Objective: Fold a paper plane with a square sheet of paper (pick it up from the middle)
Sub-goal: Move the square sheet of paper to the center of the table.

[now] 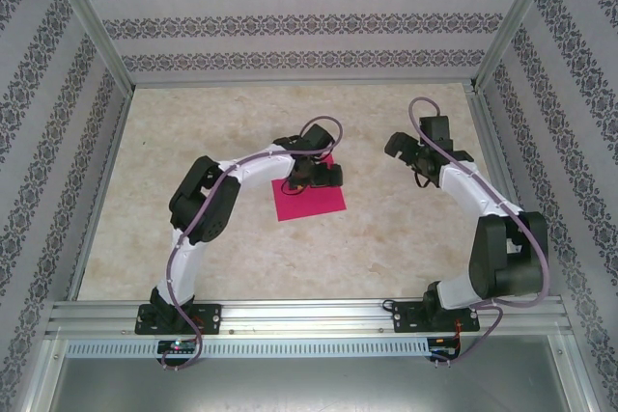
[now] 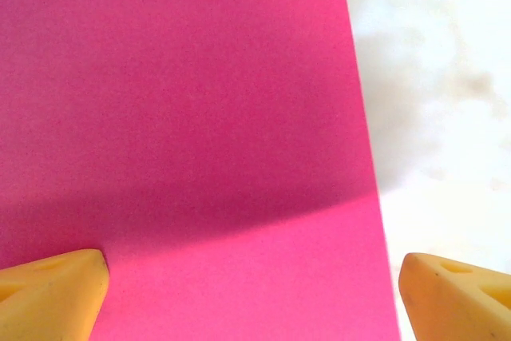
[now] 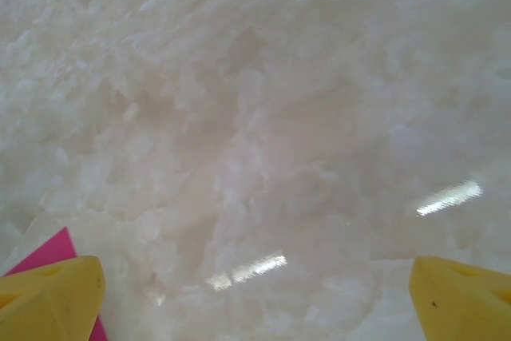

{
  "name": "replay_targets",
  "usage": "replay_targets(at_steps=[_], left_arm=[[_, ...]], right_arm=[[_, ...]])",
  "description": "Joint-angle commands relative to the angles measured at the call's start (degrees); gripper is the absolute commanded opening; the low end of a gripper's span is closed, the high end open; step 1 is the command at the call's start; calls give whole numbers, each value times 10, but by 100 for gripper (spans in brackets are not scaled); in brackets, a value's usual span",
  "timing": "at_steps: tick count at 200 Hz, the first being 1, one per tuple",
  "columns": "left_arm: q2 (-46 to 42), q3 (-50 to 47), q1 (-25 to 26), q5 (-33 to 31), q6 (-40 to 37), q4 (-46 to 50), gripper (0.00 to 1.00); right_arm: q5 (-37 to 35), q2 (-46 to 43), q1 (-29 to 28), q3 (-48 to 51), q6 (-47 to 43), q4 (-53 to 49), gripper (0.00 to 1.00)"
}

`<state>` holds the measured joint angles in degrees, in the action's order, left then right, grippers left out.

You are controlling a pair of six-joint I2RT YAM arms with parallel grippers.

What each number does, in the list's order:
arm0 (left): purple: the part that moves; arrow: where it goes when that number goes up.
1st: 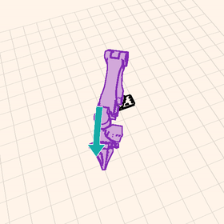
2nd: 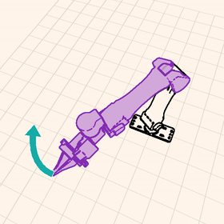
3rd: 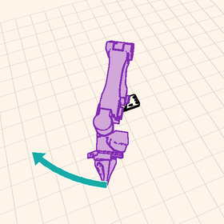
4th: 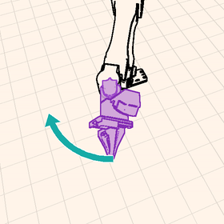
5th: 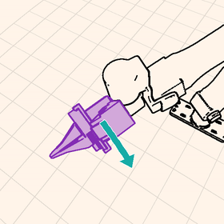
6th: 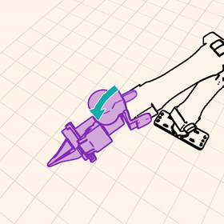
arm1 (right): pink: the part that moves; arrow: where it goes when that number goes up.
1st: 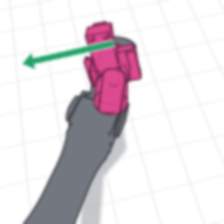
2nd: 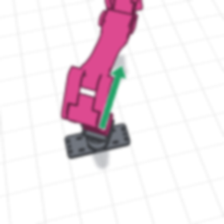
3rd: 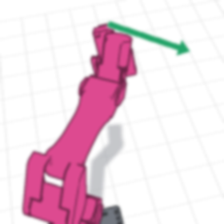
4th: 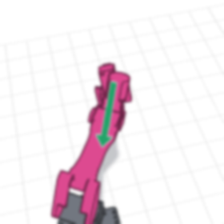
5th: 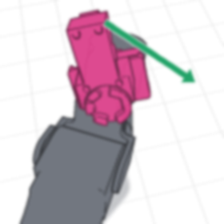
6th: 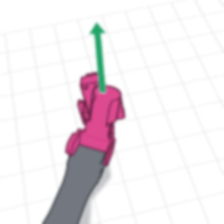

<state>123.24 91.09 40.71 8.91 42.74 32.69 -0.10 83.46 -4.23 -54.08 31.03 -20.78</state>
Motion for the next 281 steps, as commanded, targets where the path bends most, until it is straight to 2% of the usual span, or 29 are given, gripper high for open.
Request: replay_targets(at_steps=[1,24,50,93,118,134,165,197,242,281], left_arm=[[-2,-29,5,111,62,-39,95],[-47,-42,-23,138,73,-70,96],[-118,-112,-83,168,95,-124,96],[-234,-225,-203,137,63,-108,96],[-289,-269,-262,114,37,-84,97],[-314,-283,-290,99,18,-66,99],[-340,-300,-328,88,-6,-45,100],[-345,-304,-343,82,-24,-37,100],[-334,-299,-354,80,-39,-33,100],[-325,-298,-359,75,-48,-31,100]], right_arm=[[2,-25,2,6,-24,-28,98],[42,-37,-18,-3,-34,-41,98],[67,-16,-90,-22,-4,-44,86],[26,108,-267,-114,49,-69,69],[40,199,-335,-192,62,-78,57],[43,249,-366,-245,62,-96,55],[53,321,-390,-318,53,-133,55],[57,359,-398,-349,40,-164,57],[61,367,-405,-327,20,-196,58],[64,341,-410,-265,15,-210,58]])
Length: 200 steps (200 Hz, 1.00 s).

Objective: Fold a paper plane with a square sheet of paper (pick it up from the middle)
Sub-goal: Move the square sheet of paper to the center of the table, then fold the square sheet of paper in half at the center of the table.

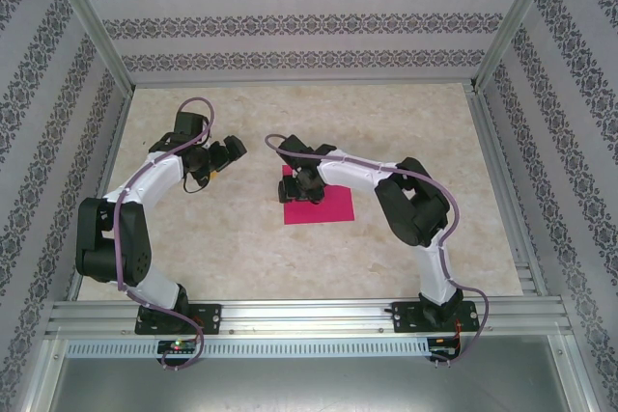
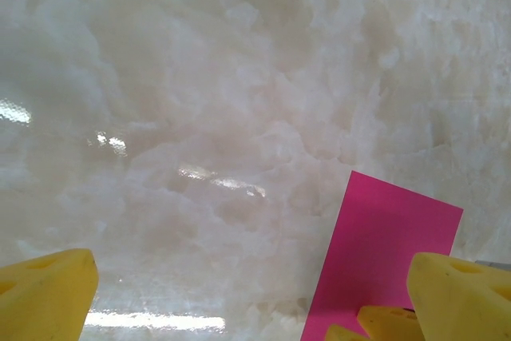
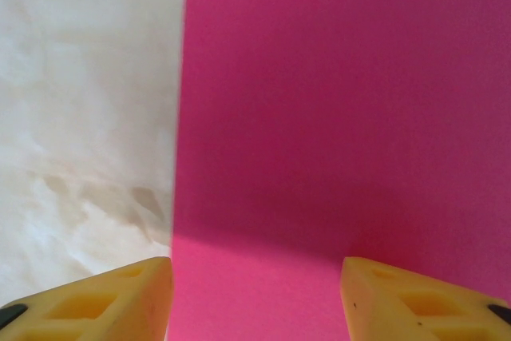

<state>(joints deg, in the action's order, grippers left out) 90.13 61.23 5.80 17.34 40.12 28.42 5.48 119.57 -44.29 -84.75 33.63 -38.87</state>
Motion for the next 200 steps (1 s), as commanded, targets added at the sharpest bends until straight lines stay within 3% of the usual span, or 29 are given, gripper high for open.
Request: replay_targets(at_steps=[1,55,94,148,200], left_arm=[[7,0,-10,-10,-21,11,100],[22,1,-10,-4,-21,6,100],[24,2,-10,0,-19,4,100],[15,-1,-10,-1,-22,13,100],[14,-1,-10,3,-20,17,100]], right_arm=[[8,-22,-10,43,-11,-30,58],[30,-80,-36,148,11,-36,58],[-24,-121,-30,85,-3,-80,61],[-80,-117,24,50,-35,-132,77],[-86,-61,20,6,-33,-154,94]])
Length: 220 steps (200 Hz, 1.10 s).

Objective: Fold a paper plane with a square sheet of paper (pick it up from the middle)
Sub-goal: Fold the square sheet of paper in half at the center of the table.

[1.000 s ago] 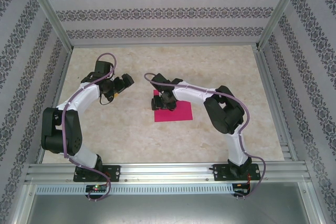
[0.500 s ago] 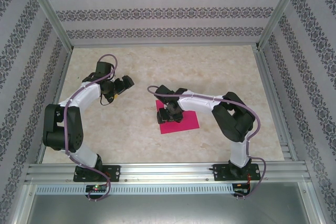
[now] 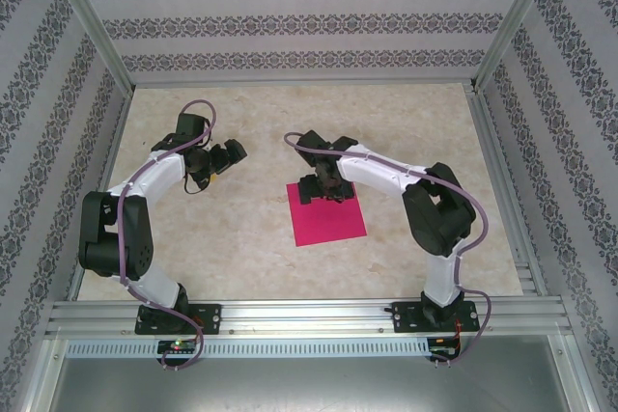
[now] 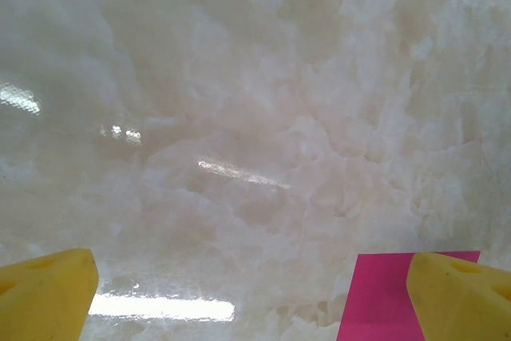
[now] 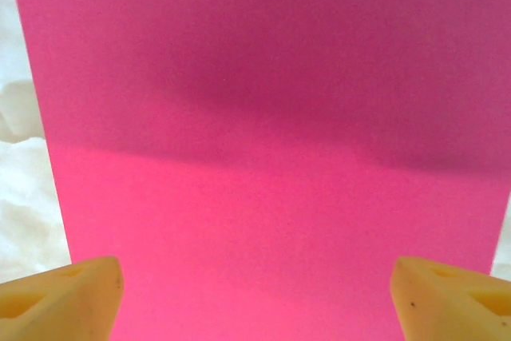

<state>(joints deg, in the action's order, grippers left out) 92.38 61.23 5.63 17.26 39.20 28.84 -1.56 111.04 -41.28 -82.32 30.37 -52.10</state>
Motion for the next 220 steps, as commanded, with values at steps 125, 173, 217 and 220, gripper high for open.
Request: replay_targets(at_steps=[125,173,217,220], left_arm=[[-1,0,-8,5,-13,16,100],[0,1,-8,7,-13,19,100],[-1,-1,-8,8,-13,20,100],[-2,-1,-8,8,-13,20,100]], right_arm=[[-18,91,-15,10,19,-4,90],[-5,106,-12,29,24,9,84],[3,104,-6,38,25,19,80],[3,103,-6,38,25,20,79]])
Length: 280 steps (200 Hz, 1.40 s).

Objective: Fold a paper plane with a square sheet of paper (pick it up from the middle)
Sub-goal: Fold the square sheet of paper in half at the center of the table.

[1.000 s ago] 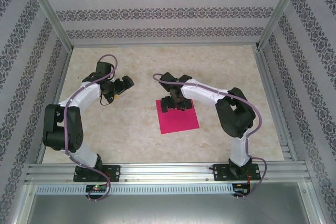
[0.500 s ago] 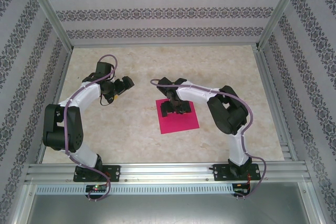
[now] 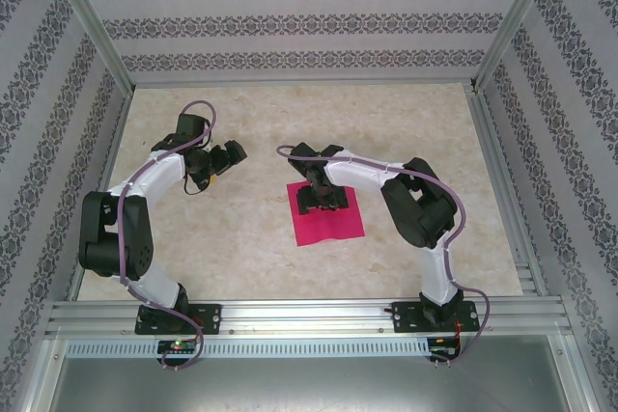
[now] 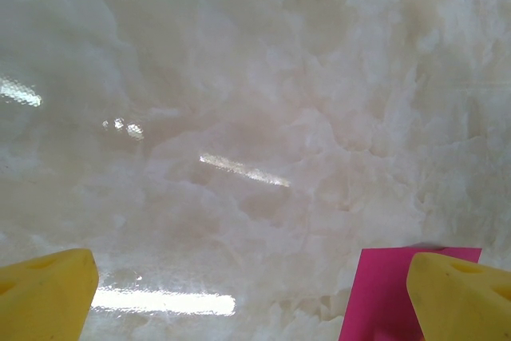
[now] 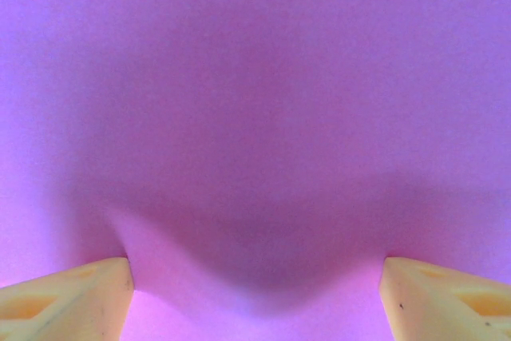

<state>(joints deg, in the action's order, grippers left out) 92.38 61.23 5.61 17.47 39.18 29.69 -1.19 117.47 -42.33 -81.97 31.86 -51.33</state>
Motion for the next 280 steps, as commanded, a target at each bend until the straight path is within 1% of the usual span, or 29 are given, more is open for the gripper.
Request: replay_targets(at_steps=[1,24,51,66,79,87,93,113,128,141,156,170,219,227,251,280], left_arm=[[-2,-1,-8,6,-13,11,100],[-2,-2,-8,7,-12,11,100],[-4,-3,-8,12,-9,10,100],[-4,-6,-7,17,-7,7,100],[-4,-8,-5,21,-6,4,100],[-4,-9,-4,24,-6,3,100],[-4,-9,-2,26,-6,3,100],[-3,-11,6,28,-5,2,100],[-3,-11,11,30,-3,-1,100],[-3,-12,17,31,0,-2,100],[-1,-13,23,31,2,-4,100],[2,-11,29,31,5,-5,100],[16,-4,54,28,16,-10,100],[17,-3,58,27,17,-10,100],[18,-1,65,25,22,-12,100],[13,-11,72,29,33,-28,100]], right_arm=[[-1,38,5,35,10,12,79],[11,27,4,30,5,19,72],[54,-15,4,30,7,63,54],[88,-44,4,37,13,108,46],[123,-76,6,53,25,163,37],[152,-95,9,67,35,203,31],[177,-107,12,78,43,235,29],[278,-138,27,120,82,357,28],[330,-151,39,151,113,437,28],[354,-150,48,167,131,470,29],[356,-138,58,171,134,466,29],[341,-124,64,168,122,438,31],[253,-88,70,156,78,357,35],[235,-88,71,153,73,344,36],[181,-86,72,140,46,293,47],[136,-90,72,139,31,264,52]])
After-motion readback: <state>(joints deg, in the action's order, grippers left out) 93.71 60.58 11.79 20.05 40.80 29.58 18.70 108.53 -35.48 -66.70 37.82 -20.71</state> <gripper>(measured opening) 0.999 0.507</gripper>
